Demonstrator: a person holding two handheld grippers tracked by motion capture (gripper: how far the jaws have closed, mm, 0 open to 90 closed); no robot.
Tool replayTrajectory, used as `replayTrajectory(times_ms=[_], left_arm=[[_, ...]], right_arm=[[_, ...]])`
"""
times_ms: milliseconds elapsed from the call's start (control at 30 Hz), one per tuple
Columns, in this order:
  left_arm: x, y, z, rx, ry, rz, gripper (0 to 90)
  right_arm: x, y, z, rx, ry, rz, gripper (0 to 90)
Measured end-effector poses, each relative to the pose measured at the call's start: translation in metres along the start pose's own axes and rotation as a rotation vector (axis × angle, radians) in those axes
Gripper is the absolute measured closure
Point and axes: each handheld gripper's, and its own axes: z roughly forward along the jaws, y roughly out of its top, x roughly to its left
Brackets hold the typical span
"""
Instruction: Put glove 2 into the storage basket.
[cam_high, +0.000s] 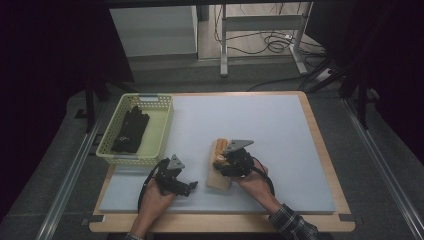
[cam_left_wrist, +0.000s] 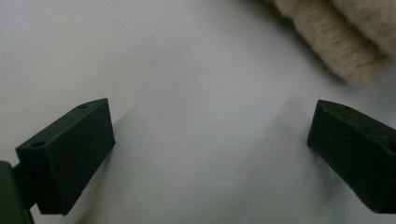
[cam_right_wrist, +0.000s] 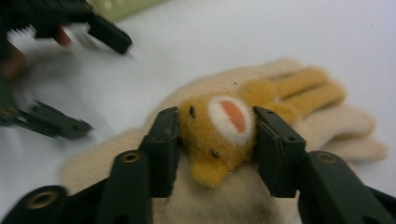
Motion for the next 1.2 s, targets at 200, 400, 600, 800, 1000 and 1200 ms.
replayTrajectory(times_ms=[200, 400, 600, 800, 1000, 1200], left_arm=[[0.0, 0.0, 0.0, -0.002, 0.001, -0.002, 0.7], [0.0, 0.0, 0.0, -0.001, 0.001, -0.001, 0.7], [0.0, 0.0, 0.0, -0.001, 0.0, -0.004, 0.7], [0.0, 0.0, 0.0, 0.001, 0.0, -0.002, 0.7], [0.0, 0.0, 0.0, 0.0, -0.002, -0.003, 0.7], [0.0, 0.0, 0.0, 0.0, -0.001, -0.003, 0.7]], right_arm=[[0.0, 0.001, -0.004, -0.006, 0.011, -0.002, 36.2], [-0.01, 0.003, -0.03, -0.039, 0.0, -0.015, 37.6], [-0.026, -0.019, -0.044, -0.014, -0.015, -0.007, 61.3], [-0.029, -0.042, -0.047, 0.011, 0.022, 0.007, 83.4], [-0.019, -0.057, -0.041, 0.031, 0.084, -0.004, 88.3], [-0.007, -0.058, -0.027, 0.047, 0.11, -0.037, 88.3]])
